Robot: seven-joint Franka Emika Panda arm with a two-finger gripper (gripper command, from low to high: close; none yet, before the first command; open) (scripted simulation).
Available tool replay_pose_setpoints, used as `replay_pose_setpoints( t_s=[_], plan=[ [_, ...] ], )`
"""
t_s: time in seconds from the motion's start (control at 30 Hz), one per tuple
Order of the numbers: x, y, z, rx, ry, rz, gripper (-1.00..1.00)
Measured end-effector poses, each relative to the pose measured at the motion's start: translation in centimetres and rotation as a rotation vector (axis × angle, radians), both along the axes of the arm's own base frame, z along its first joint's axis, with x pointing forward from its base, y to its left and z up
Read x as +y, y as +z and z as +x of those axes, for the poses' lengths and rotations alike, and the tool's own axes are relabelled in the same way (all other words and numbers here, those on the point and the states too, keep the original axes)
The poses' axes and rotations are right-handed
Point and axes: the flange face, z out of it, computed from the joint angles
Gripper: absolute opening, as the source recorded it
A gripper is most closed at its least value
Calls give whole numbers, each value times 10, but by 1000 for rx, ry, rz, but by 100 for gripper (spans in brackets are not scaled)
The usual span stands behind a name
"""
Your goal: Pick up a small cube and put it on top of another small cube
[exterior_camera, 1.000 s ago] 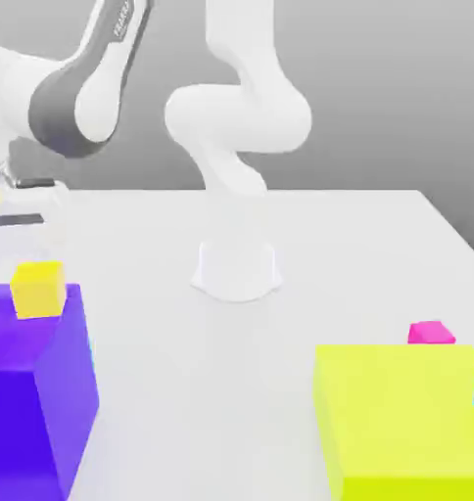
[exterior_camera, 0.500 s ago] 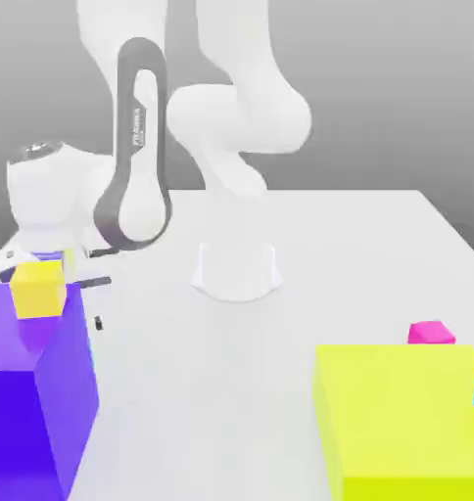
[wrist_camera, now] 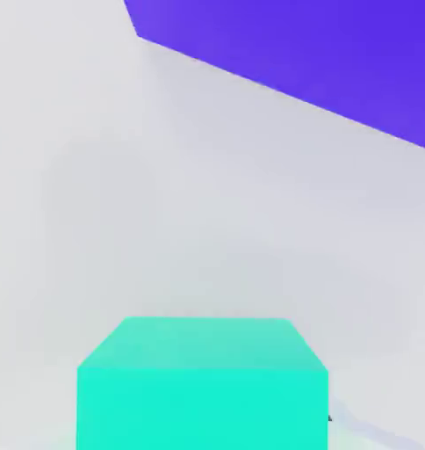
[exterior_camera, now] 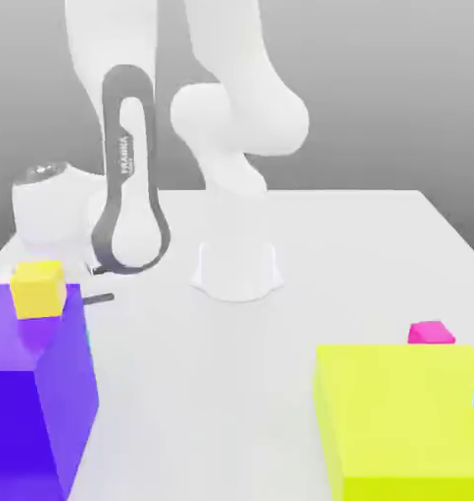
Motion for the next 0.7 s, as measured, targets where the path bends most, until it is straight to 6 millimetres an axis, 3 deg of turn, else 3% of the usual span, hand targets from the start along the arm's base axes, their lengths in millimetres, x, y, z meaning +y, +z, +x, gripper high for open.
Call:
replay_pose_setpoints(
  t_s=[0.13, 0.2, 0.27, 0.53, 0.7],
  plan=[
    [-1, 26, -5, 0, -15, 5, -100],
    [-23, 31, -30, 5, -81, -15, -100],
    [-41, 41, -33, 5, -67, -49, -100],
    [-74, 105, 48, 16, 280, -257, -100],
    [-94, 155, 86, 38, 404, -408, -100]
  ],
)
